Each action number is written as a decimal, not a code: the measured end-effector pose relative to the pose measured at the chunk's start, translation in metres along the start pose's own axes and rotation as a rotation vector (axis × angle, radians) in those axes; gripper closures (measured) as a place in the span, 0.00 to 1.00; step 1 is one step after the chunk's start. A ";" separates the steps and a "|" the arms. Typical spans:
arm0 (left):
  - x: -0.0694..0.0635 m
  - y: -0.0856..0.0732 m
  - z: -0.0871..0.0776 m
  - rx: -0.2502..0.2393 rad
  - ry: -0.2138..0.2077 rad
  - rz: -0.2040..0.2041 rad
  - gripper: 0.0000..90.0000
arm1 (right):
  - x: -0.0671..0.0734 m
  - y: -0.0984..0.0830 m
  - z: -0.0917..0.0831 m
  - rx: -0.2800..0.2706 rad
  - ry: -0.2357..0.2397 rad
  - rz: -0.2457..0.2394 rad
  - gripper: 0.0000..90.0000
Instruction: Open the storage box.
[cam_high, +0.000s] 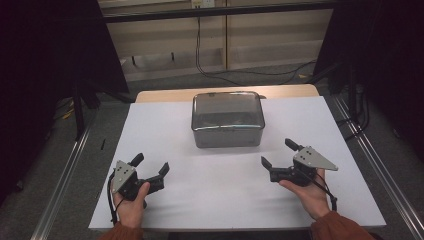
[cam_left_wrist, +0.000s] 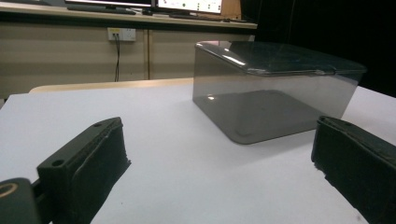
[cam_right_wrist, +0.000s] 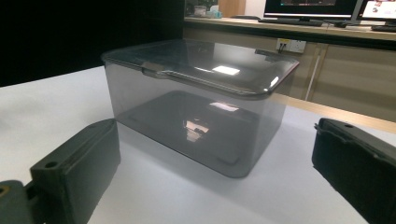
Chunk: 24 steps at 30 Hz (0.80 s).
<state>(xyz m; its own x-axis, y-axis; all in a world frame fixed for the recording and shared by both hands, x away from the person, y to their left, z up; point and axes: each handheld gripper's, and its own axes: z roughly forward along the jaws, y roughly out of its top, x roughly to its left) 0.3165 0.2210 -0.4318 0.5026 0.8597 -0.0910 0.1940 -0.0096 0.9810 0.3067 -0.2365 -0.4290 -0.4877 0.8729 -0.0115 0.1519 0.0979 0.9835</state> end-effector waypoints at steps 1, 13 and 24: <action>0.000 0.000 0.000 0.001 -0.001 0.003 0.03 | 0.001 0.001 0.002 -0.001 0.003 -0.009 0.01; -0.001 0.000 0.000 0.004 -0.006 0.013 0.03 | 0.013 0.021 0.031 -0.035 0.049 -0.043 0.01; 0.000 -0.001 0.002 0.019 0.000 0.024 0.03 | 0.021 0.024 0.051 -0.013 0.051 -0.121 0.04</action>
<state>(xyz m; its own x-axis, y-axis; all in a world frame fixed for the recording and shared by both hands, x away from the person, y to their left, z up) 0.3177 0.2197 -0.4335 0.5076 0.8590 -0.0670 0.1979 -0.0405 0.9794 0.3437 -0.1916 -0.4148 -0.5446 0.8298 -0.1215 0.0786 0.1948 0.9777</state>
